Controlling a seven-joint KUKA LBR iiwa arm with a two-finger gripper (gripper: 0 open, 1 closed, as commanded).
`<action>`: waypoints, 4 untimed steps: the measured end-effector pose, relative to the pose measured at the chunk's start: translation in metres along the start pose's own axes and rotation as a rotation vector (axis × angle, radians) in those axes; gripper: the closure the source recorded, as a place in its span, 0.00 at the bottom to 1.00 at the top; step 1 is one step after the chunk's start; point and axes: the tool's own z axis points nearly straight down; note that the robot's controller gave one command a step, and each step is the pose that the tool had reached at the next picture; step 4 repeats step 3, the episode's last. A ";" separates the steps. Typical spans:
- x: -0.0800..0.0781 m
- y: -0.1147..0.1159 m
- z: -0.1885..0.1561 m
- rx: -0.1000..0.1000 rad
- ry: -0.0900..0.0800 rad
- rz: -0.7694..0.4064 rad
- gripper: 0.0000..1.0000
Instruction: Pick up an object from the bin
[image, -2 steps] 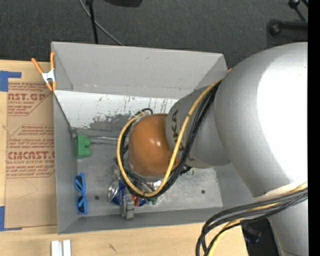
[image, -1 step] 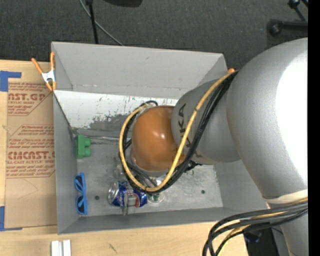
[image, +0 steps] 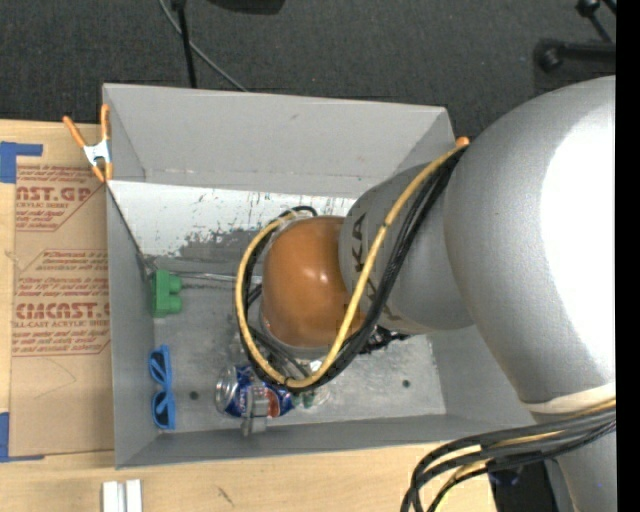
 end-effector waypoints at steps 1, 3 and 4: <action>-0.005 -0.008 0.031 0.000 -0.003 0.026 0.00; -0.006 -0.007 0.030 -0.003 -0.005 0.026 1.00; -0.006 -0.007 0.030 -0.003 -0.005 0.026 1.00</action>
Offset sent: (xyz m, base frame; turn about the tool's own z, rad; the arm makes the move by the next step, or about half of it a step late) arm 0.0049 -0.0082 -0.0293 0.0259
